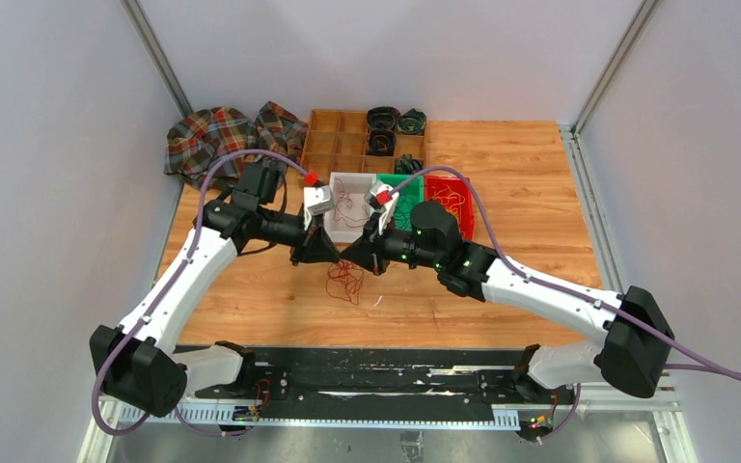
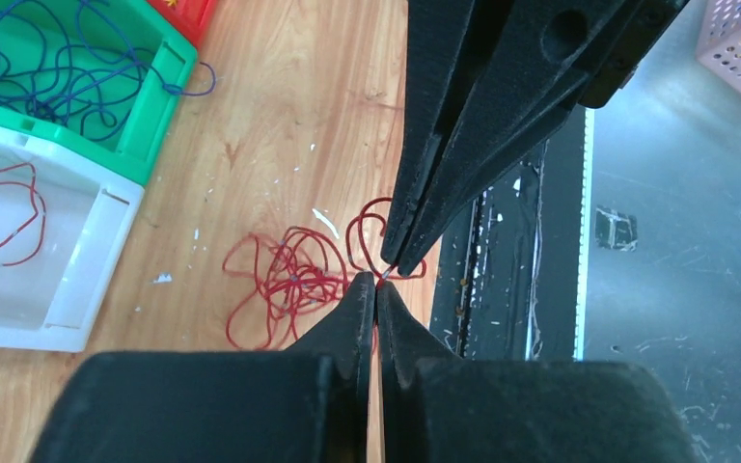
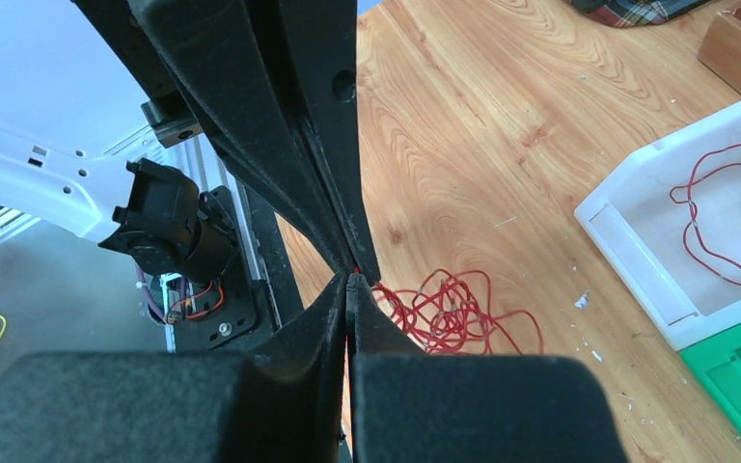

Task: Untangle the cables

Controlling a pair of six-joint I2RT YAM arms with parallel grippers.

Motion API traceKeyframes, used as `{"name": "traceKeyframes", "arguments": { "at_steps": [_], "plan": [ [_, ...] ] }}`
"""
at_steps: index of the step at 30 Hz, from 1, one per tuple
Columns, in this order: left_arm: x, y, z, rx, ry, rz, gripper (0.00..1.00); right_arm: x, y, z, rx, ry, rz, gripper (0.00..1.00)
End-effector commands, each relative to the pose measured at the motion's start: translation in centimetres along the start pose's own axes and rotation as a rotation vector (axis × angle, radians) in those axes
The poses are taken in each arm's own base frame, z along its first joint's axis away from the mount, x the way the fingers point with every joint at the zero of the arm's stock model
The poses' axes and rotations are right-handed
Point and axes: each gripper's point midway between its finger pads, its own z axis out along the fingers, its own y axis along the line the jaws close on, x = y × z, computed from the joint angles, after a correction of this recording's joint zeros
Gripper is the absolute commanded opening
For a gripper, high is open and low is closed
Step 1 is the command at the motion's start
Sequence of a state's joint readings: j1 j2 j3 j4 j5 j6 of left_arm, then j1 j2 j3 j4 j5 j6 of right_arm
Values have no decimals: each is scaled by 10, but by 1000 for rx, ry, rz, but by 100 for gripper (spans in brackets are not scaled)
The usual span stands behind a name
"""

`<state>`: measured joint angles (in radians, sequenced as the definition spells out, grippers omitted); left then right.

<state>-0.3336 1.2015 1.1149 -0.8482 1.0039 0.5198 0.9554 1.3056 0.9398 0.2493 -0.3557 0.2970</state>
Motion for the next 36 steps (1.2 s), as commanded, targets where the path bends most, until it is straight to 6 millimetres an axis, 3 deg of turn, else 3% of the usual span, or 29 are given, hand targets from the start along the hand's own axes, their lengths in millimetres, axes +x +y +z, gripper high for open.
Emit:
{"name": "traceKeyframes", "arguments": {
  "at_steps": [1, 7, 10, 13, 16, 23, 36],
  "plan": [
    [-5, -5, -3, -10, -13, 26, 1, -10, 9, -7, -6, -10, -14, 1],
    [-10, -6, -9, -50, -13, 3, 1, 2, -22, -22, 170, 28, -65, 13],
    [-11, 1, -12, -108, 2, -51, 1, -2, -42, -32, 294, 10, -94, 26],
    [-15, 6, -16, -174, -10, -115, 1, -16, -39, -34, 318, -84, -118, 45],
    [-20, 6, -18, -213, -53, -148, 1, -27, -24, -28, 295, -173, -157, 56],
    [-33, -3, -23, -209, -91, -187, 1, -31, -13, -5, 265, -206, -131, 58],
    [-57, -46, -27, -12, -149, -256, 1, -26, -54, 16, 429, -291, -139, 56]
  ]
}}
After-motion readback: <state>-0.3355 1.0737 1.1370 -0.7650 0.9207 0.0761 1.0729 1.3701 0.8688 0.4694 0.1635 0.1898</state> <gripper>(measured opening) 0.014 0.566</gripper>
